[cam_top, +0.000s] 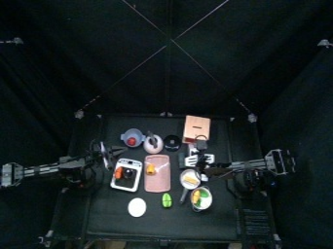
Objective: Grab cleaver with other hand
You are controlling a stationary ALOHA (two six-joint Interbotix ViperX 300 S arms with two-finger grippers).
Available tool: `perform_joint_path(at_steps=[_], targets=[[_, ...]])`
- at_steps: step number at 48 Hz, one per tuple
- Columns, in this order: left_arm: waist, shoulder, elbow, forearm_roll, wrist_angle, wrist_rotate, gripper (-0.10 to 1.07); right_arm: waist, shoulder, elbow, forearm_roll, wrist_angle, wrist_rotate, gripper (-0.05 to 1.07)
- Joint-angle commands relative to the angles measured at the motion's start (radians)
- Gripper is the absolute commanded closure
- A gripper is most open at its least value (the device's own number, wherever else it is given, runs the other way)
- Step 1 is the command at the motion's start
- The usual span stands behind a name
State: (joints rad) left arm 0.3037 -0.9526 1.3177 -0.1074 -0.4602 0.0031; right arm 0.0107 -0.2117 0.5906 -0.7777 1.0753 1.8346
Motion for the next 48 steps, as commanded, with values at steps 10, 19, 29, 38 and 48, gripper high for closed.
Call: perform_joint_path(at_steps=[10, 19, 29, 38, 48], targets=[[0.002, 0.002, -0.012, 0.002, -0.006, 0.002, 0.45, -0.006, -0.02, -0.017, 0.0, 0.005, -0.005, 0.49], [0.002, 0.002, -0.012, 0.002, -0.006, 0.002, 0.45, -0.002, -0.023, -0.035, -0.005, 0.044, -0.006, 0.49], [0.002, 0.002, -0.012, 0.0, -0.006, 0.002, 0.45, 0.014, -0.023, -0.067, -0.014, 0.092, -0.009, 0.49], [0.002, 0.002, -0.012, 0.0, -0.006, 0.002, 0.45, 0.023, -0.025, -0.086, -0.015, 0.112, -0.011, 0.49], [0.002, 0.002, -0.012, 0.002, -0.006, 0.002, 0.45, 0.038, -0.029, -0.092, -0.025, 0.126, -0.011, 0.49]])
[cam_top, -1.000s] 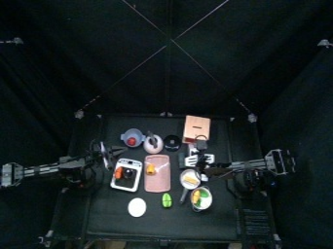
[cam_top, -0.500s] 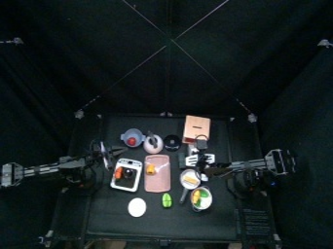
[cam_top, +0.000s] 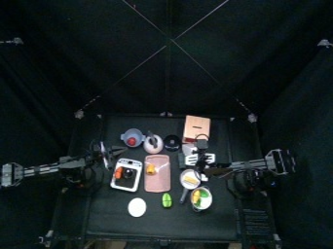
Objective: Grab cleaver with other hand
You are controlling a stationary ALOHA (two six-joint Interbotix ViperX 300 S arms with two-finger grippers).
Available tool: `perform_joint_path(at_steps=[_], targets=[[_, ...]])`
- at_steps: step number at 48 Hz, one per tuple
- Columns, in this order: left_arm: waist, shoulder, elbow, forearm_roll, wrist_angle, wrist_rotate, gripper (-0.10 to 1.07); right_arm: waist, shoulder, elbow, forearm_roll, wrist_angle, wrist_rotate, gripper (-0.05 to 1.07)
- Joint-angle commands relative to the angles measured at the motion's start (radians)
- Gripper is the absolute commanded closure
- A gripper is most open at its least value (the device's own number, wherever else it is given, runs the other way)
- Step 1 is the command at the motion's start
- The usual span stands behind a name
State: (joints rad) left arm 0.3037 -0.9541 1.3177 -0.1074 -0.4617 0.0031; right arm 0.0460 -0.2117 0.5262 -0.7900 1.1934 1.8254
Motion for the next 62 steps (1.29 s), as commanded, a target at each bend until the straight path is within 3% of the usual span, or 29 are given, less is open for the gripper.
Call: perform_joint_path(at_steps=[1, 25, 62], targets=[[0.002, 0.003, -0.012, 0.002, -0.005, 0.002, 0.45, 0.003, -0.031, -0.028, -0.015, 0.008, -0.002, 0.49], [0.002, 0.003, -0.011, 0.002, -0.005, 0.002, 0.45, 0.054, -0.074, -0.014, -0.006, 0.051, -0.028, 0.49], [0.002, 0.003, -0.011, 0.002, -0.005, 0.002, 0.45, 0.206, -0.149, -0.025, -0.055, 0.155, -0.029, 0.49]])
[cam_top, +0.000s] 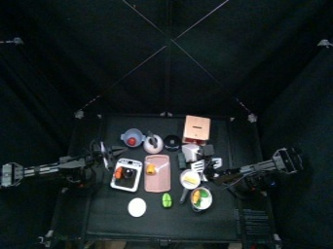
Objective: Grab cleaver with other hand
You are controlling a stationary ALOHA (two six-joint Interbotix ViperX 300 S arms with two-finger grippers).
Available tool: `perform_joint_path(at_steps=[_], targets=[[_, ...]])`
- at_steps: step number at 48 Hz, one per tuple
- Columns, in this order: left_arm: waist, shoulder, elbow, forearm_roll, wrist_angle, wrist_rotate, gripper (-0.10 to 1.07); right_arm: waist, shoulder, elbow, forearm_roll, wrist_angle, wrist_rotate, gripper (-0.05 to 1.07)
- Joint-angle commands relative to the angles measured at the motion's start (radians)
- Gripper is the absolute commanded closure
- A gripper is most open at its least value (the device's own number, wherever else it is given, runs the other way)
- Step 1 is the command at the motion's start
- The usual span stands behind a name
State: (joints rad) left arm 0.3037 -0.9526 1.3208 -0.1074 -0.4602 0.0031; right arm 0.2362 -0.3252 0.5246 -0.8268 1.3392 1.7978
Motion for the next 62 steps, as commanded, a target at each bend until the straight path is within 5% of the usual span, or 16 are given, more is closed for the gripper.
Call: perform_joint_path(at_steps=[1, 34, 62], targets=[[0.002, 0.002, -0.014, 0.002, -0.006, 0.002, 0.45, 0.02, -0.04, -0.023, -0.026, 0.009, -0.002, 0.49], [0.002, 0.002, -0.014, 0.006, -0.006, 0.003, 0.45, 0.141, -0.175, 0.029, -0.109, 0.011, -0.002, 0.49], [-0.003, 0.002, -0.011, 0.009, -0.005, 0.003, 0.45, 0.144, -0.207, 0.084, -0.166, -0.091, -0.002, 0.49]])
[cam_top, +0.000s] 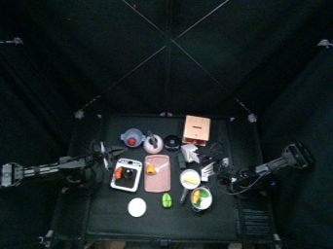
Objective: Grab cleaver with other hand
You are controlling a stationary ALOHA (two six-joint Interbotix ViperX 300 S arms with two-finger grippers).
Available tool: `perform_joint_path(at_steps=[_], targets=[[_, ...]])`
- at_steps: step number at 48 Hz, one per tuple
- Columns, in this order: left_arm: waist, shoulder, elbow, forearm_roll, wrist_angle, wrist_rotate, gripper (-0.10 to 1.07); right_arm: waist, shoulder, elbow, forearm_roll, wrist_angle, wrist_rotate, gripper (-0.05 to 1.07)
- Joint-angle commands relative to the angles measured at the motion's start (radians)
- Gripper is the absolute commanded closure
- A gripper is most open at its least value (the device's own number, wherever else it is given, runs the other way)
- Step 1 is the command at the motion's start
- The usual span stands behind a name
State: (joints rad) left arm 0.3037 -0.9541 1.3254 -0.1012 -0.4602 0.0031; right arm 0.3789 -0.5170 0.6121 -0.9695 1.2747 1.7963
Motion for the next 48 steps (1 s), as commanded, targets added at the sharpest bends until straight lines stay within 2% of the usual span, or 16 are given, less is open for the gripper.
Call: perform_joint_path(at_steps=[1, 12, 19, 26, 37, 48], targets=[[-0.003, 0.003, -0.014, 0.003, -0.005, 0.003, 0.45, 0.002, -0.015, 0.0, -0.029, -0.037, 0.0, 0.49], [-0.006, 0.003, -0.015, 0.026, -0.005, 0.003, 0.45, 0.0, -0.035, 0.061, -0.156, -0.216, 0.003, 0.49], [-0.012, 0.003, -0.014, 0.071, -0.005, 0.003, 0.44, -0.012, -0.046, 0.103, -0.25, -0.391, 0.014, 0.49], [-0.04, 0.003, -0.014, 0.133, -0.005, 0.002, 0.44, -0.074, -0.035, 0.143, -0.339, -0.581, 0.015, 0.49], [-0.084, 0.003, -0.015, 0.216, -0.006, 0.002, 0.43, -0.192, 0.008, 0.163, -0.397, -0.836, 0.008, 0.49], [-0.12, 0.008, -0.018, 0.244, -0.012, -0.005, 0.39, -0.236, 0.069, 0.132, -0.517, -0.96, 0.008, 0.49]])
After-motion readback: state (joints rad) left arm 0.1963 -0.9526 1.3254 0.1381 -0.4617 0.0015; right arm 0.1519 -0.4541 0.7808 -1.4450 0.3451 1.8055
